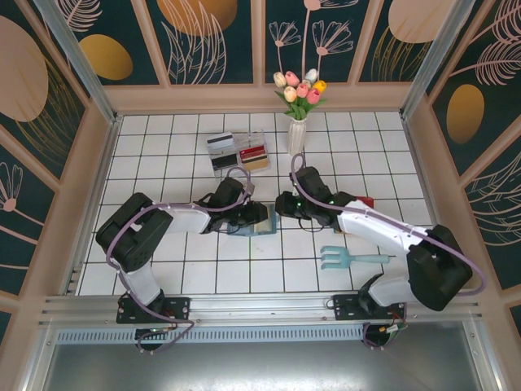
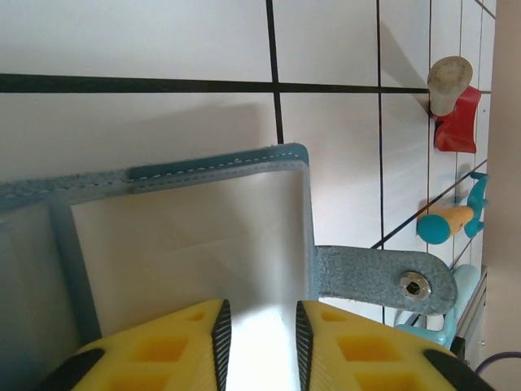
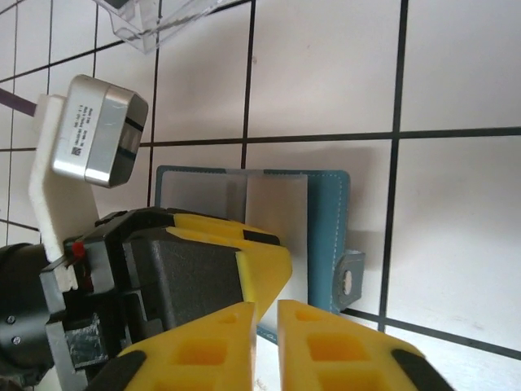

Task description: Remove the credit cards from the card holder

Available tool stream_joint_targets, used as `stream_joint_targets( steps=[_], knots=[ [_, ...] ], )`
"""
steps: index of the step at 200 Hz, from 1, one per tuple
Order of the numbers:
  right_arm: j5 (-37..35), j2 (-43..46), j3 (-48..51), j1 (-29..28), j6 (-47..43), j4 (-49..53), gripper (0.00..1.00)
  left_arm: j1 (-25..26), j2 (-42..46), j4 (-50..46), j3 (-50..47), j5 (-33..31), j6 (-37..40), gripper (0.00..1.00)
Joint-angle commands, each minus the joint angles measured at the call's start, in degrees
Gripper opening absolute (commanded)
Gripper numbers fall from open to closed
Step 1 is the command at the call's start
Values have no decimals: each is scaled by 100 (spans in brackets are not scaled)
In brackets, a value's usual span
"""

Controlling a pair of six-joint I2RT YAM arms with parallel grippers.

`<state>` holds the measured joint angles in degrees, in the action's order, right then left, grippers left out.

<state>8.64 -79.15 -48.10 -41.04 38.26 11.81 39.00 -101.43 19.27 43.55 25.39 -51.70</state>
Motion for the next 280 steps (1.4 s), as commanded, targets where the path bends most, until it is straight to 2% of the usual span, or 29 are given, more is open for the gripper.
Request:
stream_joint_targets(
  steps=[1, 63, 76, 101, 141, 171, 184, 192, 222, 249, 280],
  knots=[
    [189, -393, -321, -92, 10, -107, 11, 11, -35, 27, -70, -72, 69, 25],
    [116, -1492, -940, -115, -240, 171, 5, 14, -55, -2, -101, -118, 101, 10],
    [137, -1657, -987, -106, -273, 185, 5, 9, -14, -2, -93, -43, 92, 0],
    [160, -1899, -1087, -100, -323, 271, 5, 5, 286, 190, -154, 133, -145, 0],
    [184, -2102, -1107, -106, -363, 285, 6, 1, 1034, -583, -119, -354, -40, 0],
    [51, -2137, -1106, -106, -381, 357, 6, -40, 1519, -1592, -141, -1201, 189, 21],
    [41, -2126, -1083, -110, -387, 366, 6, -76, 1702, -1888, -211, -1493, 196, 35],
    [49, -2116, -1077, -115, -394, 367, 6, -108, 1780, -1975, -278, -1591, 203, 39],
    [50, -2138, -1070, -124, -425, 353, 7, -148, 1847, -2427, -338, -2040, 196, 42],
    [76, -2191, -1077, -133, -407, 330, 6, -155, 1746, -2281, -433, -1836, 147, 41],
    [76, -2199, -1086, -137, -425, 332, 7, -147, 1718, -2245, -516, -1956, 90, 41]
  ],
)
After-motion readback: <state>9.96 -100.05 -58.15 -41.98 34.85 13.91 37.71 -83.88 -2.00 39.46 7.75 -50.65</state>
